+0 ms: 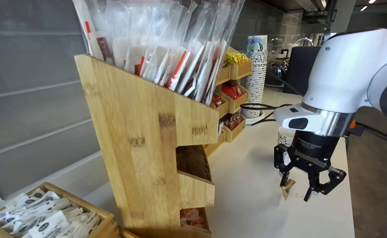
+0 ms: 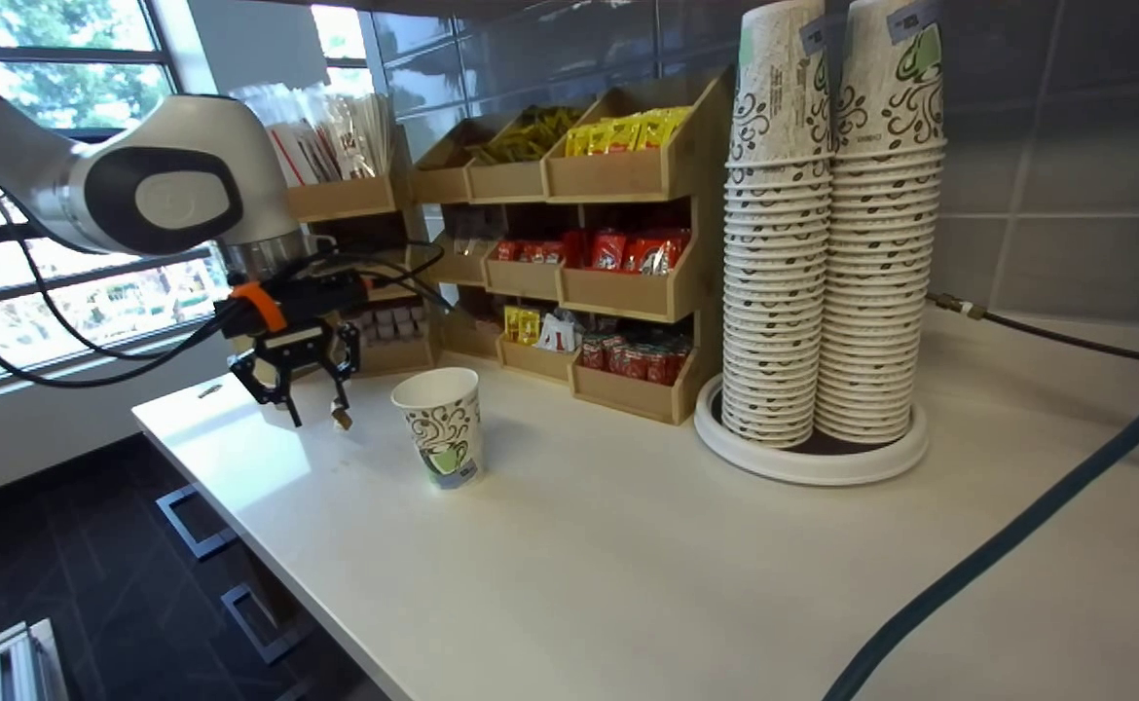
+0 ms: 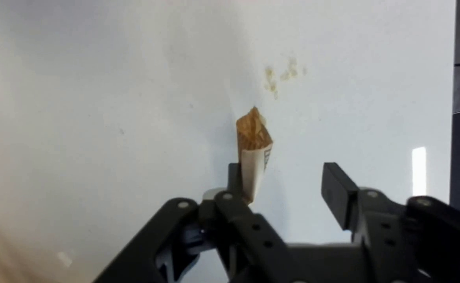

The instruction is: Pick up the brown pack and put it down

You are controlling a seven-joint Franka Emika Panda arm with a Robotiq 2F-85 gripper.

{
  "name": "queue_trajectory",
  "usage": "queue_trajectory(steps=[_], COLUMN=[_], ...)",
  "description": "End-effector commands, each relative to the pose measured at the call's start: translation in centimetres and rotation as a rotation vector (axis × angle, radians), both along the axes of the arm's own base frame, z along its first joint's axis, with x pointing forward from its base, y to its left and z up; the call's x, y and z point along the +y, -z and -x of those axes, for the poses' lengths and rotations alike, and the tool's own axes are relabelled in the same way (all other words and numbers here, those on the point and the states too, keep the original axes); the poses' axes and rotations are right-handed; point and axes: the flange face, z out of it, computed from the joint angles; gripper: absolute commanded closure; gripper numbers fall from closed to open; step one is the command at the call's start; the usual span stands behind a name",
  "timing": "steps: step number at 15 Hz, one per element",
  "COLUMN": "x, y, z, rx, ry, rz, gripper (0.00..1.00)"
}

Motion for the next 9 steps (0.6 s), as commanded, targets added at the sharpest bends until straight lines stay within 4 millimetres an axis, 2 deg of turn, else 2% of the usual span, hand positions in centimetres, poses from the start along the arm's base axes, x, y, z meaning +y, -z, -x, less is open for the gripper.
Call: queue_trajectory(steps=[1,3,5,9], x=[0.8,1.2,1.8,1.6], y=[0.1,0.2,0.1,0.1], z=[-1.0,-1.0,-1.0,-1.2], rx=[0.004,-0.006,-0.008,0.003], ry=[0.018,-0.007,-0.024,0.024], rz=[-0.004,-0.010,-0.061,-0.046], gripper=[0.12,0.00,0.00,0.00])
